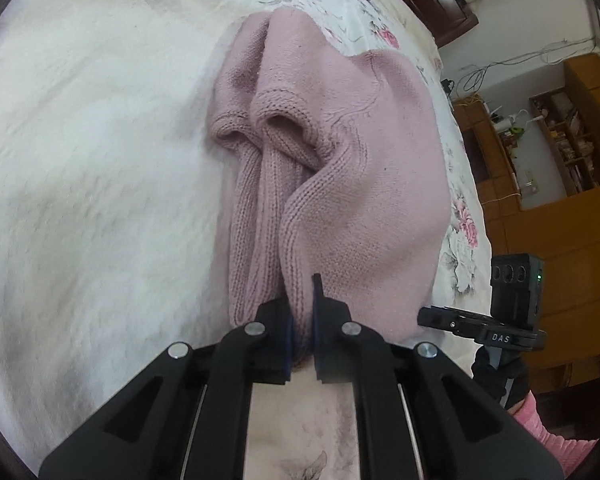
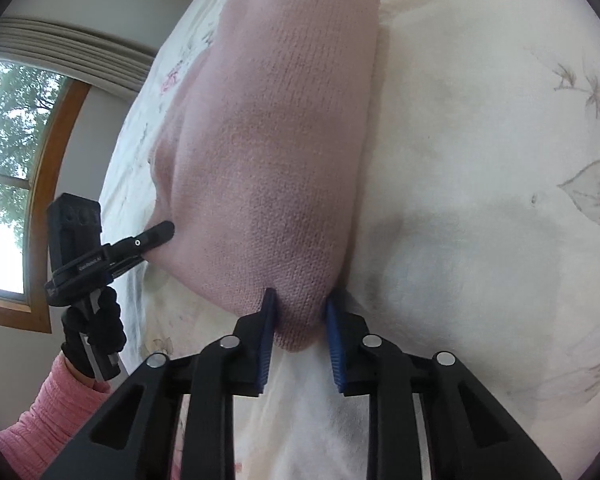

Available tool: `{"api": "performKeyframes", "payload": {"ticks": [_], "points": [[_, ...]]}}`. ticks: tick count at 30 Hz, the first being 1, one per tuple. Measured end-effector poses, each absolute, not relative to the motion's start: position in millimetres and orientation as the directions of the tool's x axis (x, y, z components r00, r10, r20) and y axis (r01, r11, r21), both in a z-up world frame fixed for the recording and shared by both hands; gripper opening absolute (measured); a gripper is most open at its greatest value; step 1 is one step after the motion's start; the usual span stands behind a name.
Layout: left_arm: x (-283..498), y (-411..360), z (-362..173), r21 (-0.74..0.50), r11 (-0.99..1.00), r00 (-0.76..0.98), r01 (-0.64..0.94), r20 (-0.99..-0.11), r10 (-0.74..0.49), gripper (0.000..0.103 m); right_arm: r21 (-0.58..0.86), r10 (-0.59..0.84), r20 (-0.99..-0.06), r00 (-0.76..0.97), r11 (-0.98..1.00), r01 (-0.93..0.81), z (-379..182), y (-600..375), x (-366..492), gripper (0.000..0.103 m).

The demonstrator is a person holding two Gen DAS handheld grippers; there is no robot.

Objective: Fold small clothes

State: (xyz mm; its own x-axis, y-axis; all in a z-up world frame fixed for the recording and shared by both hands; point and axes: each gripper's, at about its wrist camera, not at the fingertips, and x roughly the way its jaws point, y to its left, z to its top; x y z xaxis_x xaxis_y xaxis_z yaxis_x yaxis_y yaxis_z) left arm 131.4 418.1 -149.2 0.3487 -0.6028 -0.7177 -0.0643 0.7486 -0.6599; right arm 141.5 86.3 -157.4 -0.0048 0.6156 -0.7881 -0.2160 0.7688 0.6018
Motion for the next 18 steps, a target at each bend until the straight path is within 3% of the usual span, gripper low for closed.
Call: {"api": "performKeyframes", "payload": {"ticks": [2,6,7,16,18], "points": [[130.2,422.3,-140.5,-0.666,0.743,0.349,-0.069,-0.714,-0.607,0.012,0.602,0.616,-0.788,-0.008,0.766,-0.227,-154.7,87.7,142.1,0.026],[127.7,440.9,-108.7,-0.646,0.763,0.418,-0.041,-0.704,-0.573,0.048,0.608,0.631,-0.775,0.017,0.753,-0.252,-140.0,74.3,140.4,0.041],[131.9,443.7,-103.1,-0.634,0.773,0.433,-0.038,-0.707,-0.558,0.051,0.609,0.635,-0.772,0.025,0.752,-0.253,-137.6,71.9,141.0,0.042],[221.6,435.9,-107.5,-0.543,0.836,0.434,-0.079,-0.774,-0.461,0.053,0.619,0.646,-0.762,0.046,0.748,-0.239,-136.9,67.4,149.6,0.043],[232.2,432.7,-116.0,-0.532,0.841,0.419,-0.094,-0.788,-0.451,0.043,0.615,0.642,-0.765,0.045,0.75,-0.244,-138.3,69.5,149.4,0.043]]}}
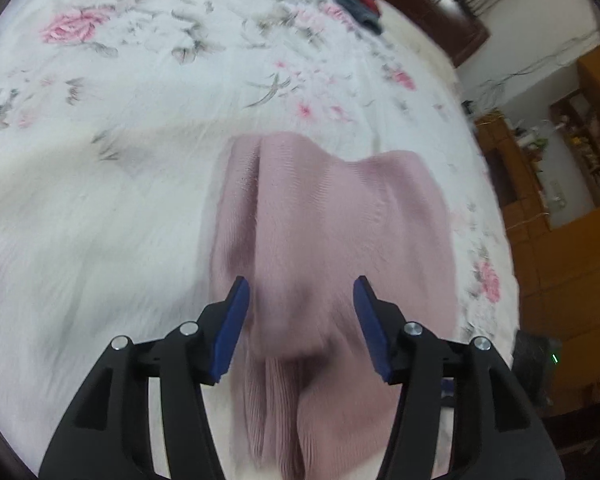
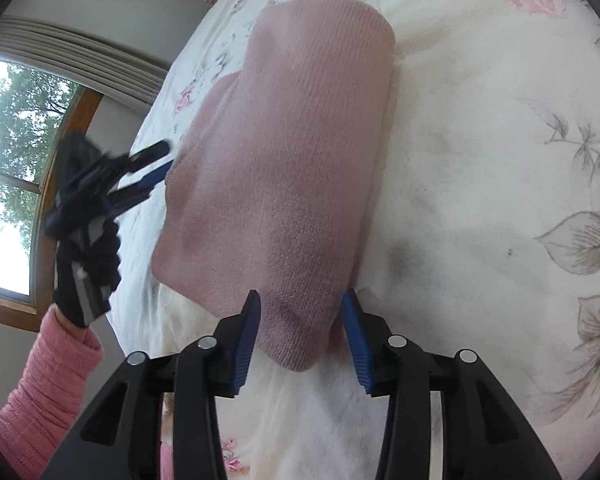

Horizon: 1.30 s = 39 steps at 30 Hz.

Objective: Fold small clothes

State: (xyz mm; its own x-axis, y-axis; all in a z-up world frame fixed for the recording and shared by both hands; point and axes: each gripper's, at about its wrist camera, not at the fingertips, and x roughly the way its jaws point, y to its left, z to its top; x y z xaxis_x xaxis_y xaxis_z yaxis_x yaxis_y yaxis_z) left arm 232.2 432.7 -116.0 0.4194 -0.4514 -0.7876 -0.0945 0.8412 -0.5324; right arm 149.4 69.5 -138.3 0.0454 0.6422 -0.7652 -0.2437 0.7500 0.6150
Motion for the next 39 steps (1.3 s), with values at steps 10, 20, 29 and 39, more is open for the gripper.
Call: {"api": "performKeyframes", "payload": {"ticks": [10,20,29,39], "points": [[233.7,452.3,-114.8,-0.493,0.858,0.466,-0.145,-0.799,-0.381,0.008,0.607,0.638,-0.768,0.047,0.75,-0.262,-139.6,66.9,141.5,0.043],[212.1,457.9,-108.1,-0.51,0.853,0.443,-0.106,-0.793,-0.419,0.027,0.593,0.635,-0.77,0.065,0.749,-0.294,-120.3,68.4,149.4,0.049],[220.7,448.9,-134.4,-0.576,0.811,0.374,-0.1,-0.777,-0.506,0.066,0.688,0.722,-0.684,0.102,0.685,-0.24,-114.6,57.6,184.7,0.071],[241.4,434.4,-166.5,-0.683,0.728,0.353,-0.053,-0.695,-0.626,0.076,0.778,0.791,-0.61,0.049,0.609,-0.156,-160.8,73.2,228.2,0.085]]}}
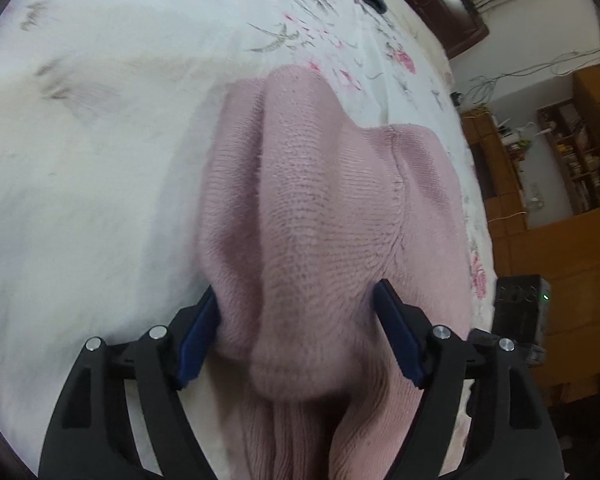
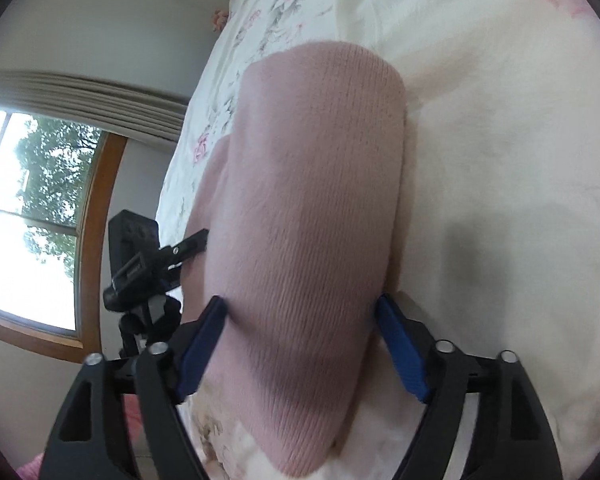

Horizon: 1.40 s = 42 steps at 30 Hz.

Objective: Fold small clothes

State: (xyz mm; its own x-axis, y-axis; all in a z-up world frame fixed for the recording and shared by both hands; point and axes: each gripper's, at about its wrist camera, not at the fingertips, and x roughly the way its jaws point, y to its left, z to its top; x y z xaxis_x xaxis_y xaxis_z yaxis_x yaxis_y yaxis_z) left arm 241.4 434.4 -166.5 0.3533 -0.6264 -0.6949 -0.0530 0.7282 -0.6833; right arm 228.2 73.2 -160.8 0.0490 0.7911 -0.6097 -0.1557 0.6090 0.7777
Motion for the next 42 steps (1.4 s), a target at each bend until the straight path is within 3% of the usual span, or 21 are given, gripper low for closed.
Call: {"api": "performKeyframes", "payload": {"ticks": [3,5,6,9,12,23,28,32,38,42], "points": [[245.1,429.4,-170.2,-0.708,0.705,0.346,-0.043,-0.673,-0.654,0.077,0.808,0.817,-0.576,0.039,0.575,-0.128,-171.7,81.2,238.7,0.091],[245.7,422.9,-171.2,-0.719,0.694,0.338,-0.034,-0.662,-0.669,0.062,0.814,0.822,-0.568,0.035,0.568,-0.12,-174.4,84.8,242.4,0.09],[244.3,419.9,-171.3,-0.73,0.682,0.344,-0.035,-0.65,-0.678,0.052,0.814,0.823,-0.567,0.042,0.567,-0.122,-173.7,85.5,241.5,0.082],[237.6,416.3,-166.0,-0.732,0.681,0.377,-0.026,-0.638,-0.671,0.046,0.815,0.826,-0.56,0.06,0.563,-0.138,-163.8,80.4,236.4,0.061],[226.6,413.3,-152.7,-0.763,0.646,0.405,-0.018,-0.597,-0.693,0.044,0.823,0.834,-0.546,0.076,0.551,-0.139,-150.1,73.0,231.5,0.055],[154.6,331.3,-81.7,-0.8,0.592,0.388,0.1,-0.516,-0.763,0.043,0.818,0.843,-0.526,0.113,0.538,-0.205,-63.0,0.4,173.2,0.055],[117.5,277.4,-67.4,-0.789,0.598,0.347,0.143,-0.526,-0.777,0.043,0.805,0.827,-0.55,0.12,0.563,-0.187,-40.5,-54.4,124.4,0.055],[97.1,245.7,-84.3,-0.788,0.599,0.304,0.144,-0.541,-0.784,0.044,0.793,0.808,-0.579,0.107,0.589,-0.155,-49.1,-85.2,91.7,0.055],[81.0,227.6,-143.8,-0.762,0.642,0.264,0.083,-0.605,-0.751,0.045,0.749,0.755,-0.652,0.073,0.656,-0.093,-108.0,-110.5,65.9,0.056],[74.4,231.2,-163.7,-0.763,0.64,0.287,0.086,-0.596,-0.75,0.05,0.725,0.731,-0.677,0.086,0.682,-0.096,-136.0,-111.9,57.5,0.061]]}}
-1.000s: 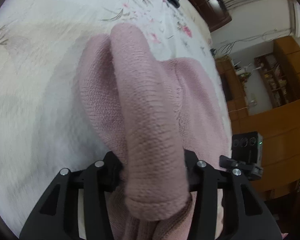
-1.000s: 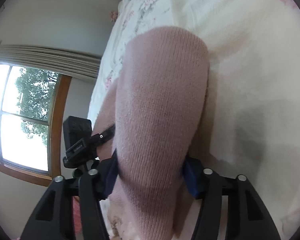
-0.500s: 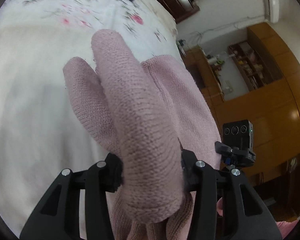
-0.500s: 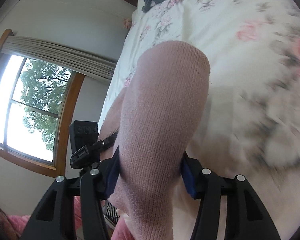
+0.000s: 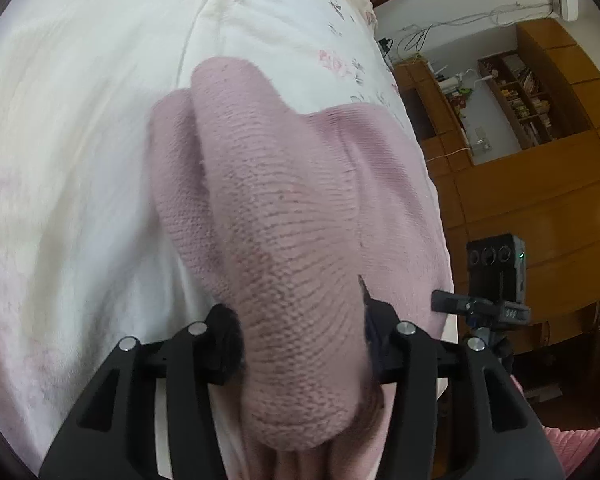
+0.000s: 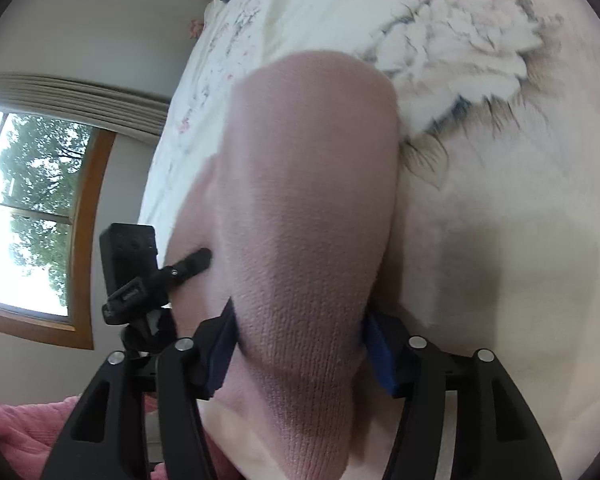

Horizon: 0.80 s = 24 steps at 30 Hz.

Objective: Fold small clothes

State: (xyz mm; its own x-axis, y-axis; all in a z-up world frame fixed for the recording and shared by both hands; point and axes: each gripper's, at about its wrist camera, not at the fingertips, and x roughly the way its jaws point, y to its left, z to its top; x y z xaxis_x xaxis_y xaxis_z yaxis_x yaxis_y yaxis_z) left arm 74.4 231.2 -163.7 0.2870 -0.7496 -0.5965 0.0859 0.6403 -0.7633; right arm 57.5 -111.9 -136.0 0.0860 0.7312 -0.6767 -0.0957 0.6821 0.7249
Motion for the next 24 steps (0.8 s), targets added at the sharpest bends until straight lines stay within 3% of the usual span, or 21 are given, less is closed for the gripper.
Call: {"api": "performKeyframes", "payload": {"ticks": [4,6,12,19,22,24], "points": [[74.1,231.3,-166.7,-0.759,0.647,0.298,0.066,-0.604,-0.739,0.057,0.733,0.737,-0.667,0.109,0.676,-0.08,-138.2,-115.0,52.4,0.066],[71.6,235.0,-159.9,-0.74,0.671,0.3,0.05,-0.63,-0.716,0.059,0.712,0.717,-0.687,0.116,0.697,-0.086,-135.4,-123.0,44.3,0.074],[39.7,245.0,-110.1,-0.582,0.81,0.384,0.075,-0.733,-0.562,0.062,0.68,0.687,-0.718,0.114,0.727,-0.095,-124.2,-129.9,5.9,0.075],[-8.7,215.7,-68.3,-0.464,0.865,0.423,0.189,-0.757,-0.498,0.062,0.694,0.699,-0.707,0.106,0.715,-0.086,-126.2,-141.1,-38.1,0.074],[-15.2,202.6,-82.5,-0.435,0.882,0.398,0.184,-0.787,-0.471,0.062,0.698,0.701,-0.708,0.089,0.713,-0.065,-139.2,-137.3,-41.1,0.063],[-21.9,200.8,-97.3,-0.401,0.901,0.378,0.165,-0.818,-0.434,0.059,0.704,0.706,-0.706,0.061,0.708,-0.05,-148.3,-134.7,-40.0,0.037]]}}
